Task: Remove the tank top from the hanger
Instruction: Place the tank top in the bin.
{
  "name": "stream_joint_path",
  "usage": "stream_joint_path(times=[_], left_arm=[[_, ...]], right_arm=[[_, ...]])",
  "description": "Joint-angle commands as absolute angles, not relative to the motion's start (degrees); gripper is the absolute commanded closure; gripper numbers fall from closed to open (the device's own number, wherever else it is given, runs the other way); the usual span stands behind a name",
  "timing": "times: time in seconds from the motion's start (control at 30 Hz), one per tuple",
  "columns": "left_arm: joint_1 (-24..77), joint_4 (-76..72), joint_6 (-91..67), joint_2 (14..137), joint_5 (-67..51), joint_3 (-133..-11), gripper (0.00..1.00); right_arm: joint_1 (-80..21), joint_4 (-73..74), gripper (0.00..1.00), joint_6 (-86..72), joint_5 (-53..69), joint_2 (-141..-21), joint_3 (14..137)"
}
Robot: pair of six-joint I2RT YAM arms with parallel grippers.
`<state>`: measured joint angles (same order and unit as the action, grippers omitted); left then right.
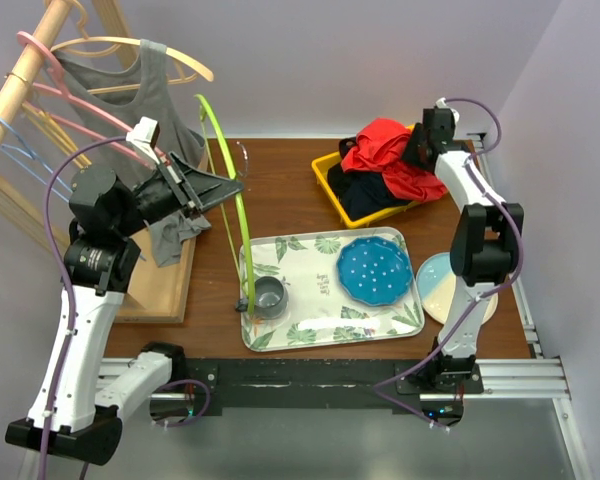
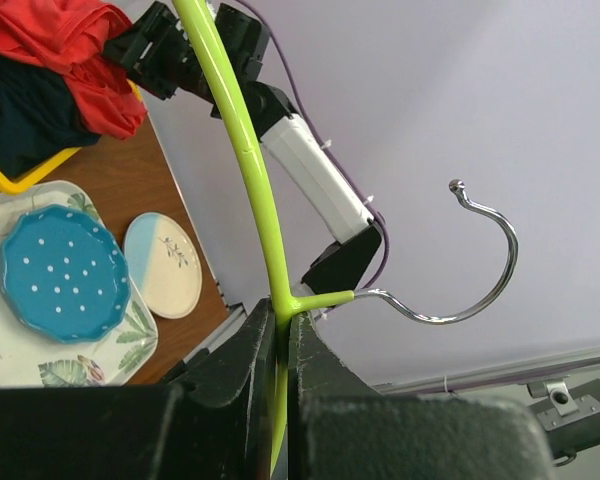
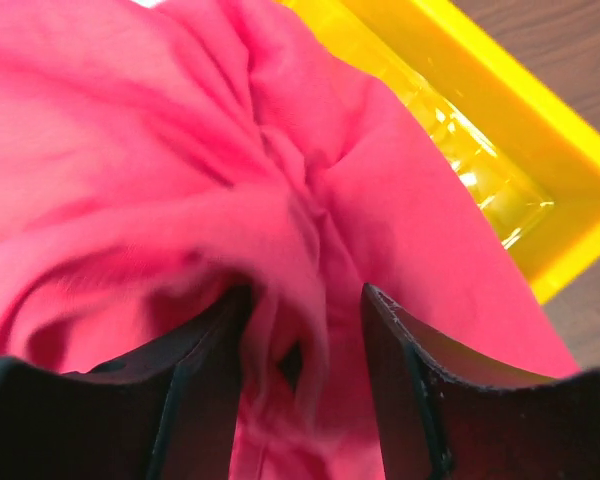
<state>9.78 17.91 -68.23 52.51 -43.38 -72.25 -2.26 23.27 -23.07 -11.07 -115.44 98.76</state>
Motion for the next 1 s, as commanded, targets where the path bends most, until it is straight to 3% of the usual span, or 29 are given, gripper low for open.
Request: stream_joint_path(times=[0.0, 0.13, 0.23, 0.33, 0.43, 0.57, 0.63, 0.7, 0.8, 0.97], left_arm=[[10.11, 17.05, -66.18, 53.35, -42.01, -76.81, 1.00], [10.20, 17.58, -66.27, 54.31, -41.66, -78.48, 1.00], [10.20, 17.66, -66.27, 54.23, -41.05, -78.75, 1.00], [10.20, 17.58, -66.18, 54.05, -40.70, -78.49, 1.00], [10.20, 17.58, -66.53, 54.49, -40.08, -78.83, 1.00], [10.20, 18.11, -67.58, 55.19, -40.25, -80.16, 1.00], [10.20, 17.58, -68.03, 54.85, -38.60, -79.89, 1.00], [10.20, 18.10, -67.85, 54.06, -36.31, -80.33, 1.00], [10.20, 18.63, -68.29, 54.49, -34.80, -81.64, 1.00], [10.20, 15.12, -72.24, 55.81, -33.33, -81.56, 1.00]], right_arm=[[-2.46, 30.84, 0.47, -22.06, -14.15, -109.87, 102.31], [-2.55, 34.97, 0.46, -22.59, -18.18, -107.32, 101.52], [-2.55, 35.59, 0.32, -23.03, -21.17, -104.68, 99.32], [-2.55, 31.84, 0.31, -24.17, -20.22, -102.13, 95.46], [-2.46, 27.88, 0.39, -25.66, -16.44, -103.09, 93.17], [-2.37, 18.38, 0.72, -27.77, -10.47, -105.64, 88.52], [-2.29, 16.88, 0.81, -28.47, -10.81, -108.87, 87.45], [-2.29, 15.74, 0.83, -29.26, -10.98, -110.65, 86.93], [-2.20, 11.17, 0.81, -29.71, -10.55, -113.28, 86.39], [-2.28, 9.40, 0.56, -28.04, -11.78, -114.87, 88.15]])
